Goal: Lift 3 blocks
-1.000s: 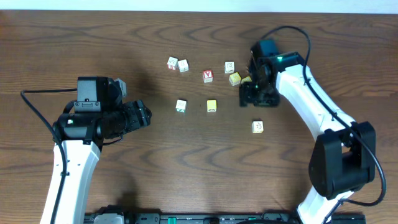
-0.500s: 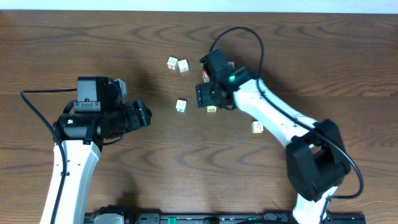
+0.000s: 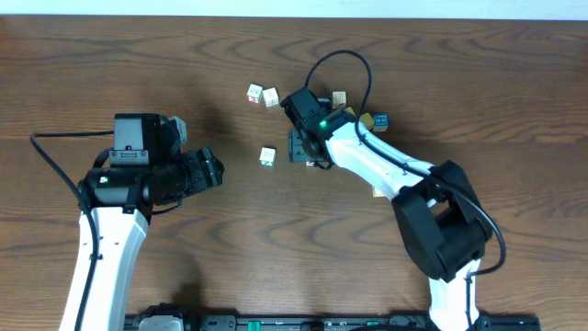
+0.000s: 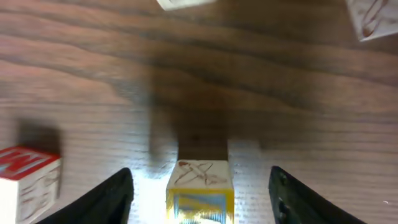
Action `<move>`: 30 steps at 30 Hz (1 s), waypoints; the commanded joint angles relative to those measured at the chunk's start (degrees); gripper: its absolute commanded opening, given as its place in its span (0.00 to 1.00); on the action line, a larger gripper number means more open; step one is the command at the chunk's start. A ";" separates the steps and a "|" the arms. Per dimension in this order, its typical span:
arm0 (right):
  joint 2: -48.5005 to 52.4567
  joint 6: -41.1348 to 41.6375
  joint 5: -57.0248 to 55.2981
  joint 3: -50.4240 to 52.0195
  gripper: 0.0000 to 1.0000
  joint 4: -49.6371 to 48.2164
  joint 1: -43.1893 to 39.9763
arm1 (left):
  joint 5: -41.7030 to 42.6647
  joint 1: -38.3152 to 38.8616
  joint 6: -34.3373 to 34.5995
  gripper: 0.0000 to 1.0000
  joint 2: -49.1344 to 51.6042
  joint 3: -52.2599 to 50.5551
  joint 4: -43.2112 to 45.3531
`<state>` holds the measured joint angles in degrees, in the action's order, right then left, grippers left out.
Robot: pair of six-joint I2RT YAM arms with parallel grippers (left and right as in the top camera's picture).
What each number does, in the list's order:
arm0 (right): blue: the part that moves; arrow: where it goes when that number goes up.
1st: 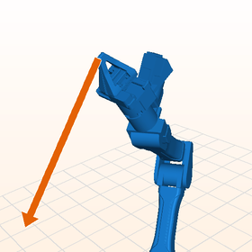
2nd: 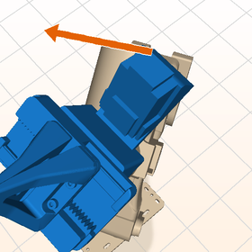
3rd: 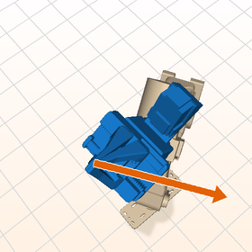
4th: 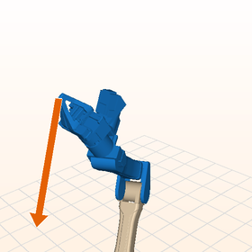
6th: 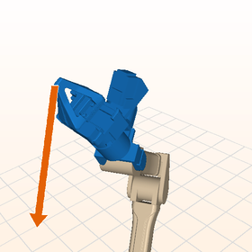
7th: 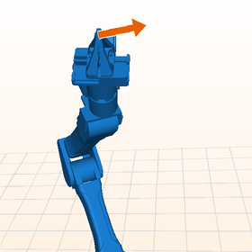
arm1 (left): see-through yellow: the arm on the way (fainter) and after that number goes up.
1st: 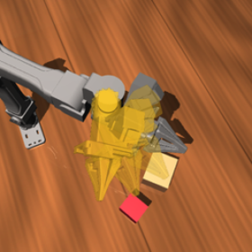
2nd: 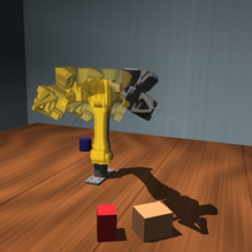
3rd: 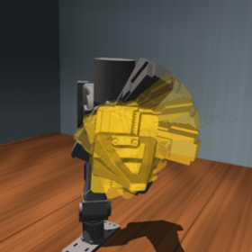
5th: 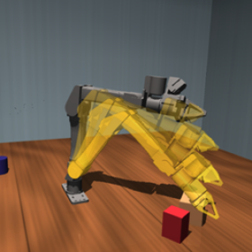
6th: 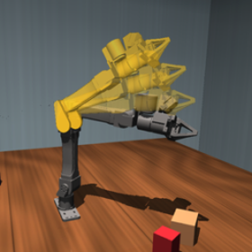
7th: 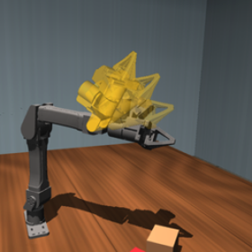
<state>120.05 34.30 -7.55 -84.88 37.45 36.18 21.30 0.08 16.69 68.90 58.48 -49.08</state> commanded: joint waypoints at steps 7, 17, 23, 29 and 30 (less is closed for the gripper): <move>2.08 0.74 -0.98 0.35 0.47 -0.42 0.39 | 0.55 0.11 0.09 0.76 0.11 0.98 -0.15; 1.64 -1.97 -0.96 0.24 0.31 0.61 0.11 | 0.55 0.11 0.09 0.76 0.11 0.98 -0.15; -1.31 -2.23 -0.74 0.17 0.29 4.39 -0.57 | 0.55 0.11 0.09 0.76 0.11 0.98 -0.15; -6.45 -2.25 -0.55 0.17 0.29 13.90 -0.92 | 0.55 0.11 0.09 0.76 0.11 0.98 -0.15; -7.10 -2.25 -0.52 0.17 0.28 16.02 -1.01 | 0.55 0.11 0.09 0.76 0.11 0.98 -0.15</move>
<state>117.23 32.56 -7.44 -84.66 50.52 35.79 21.32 0.08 16.69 68.90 58.48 -49.10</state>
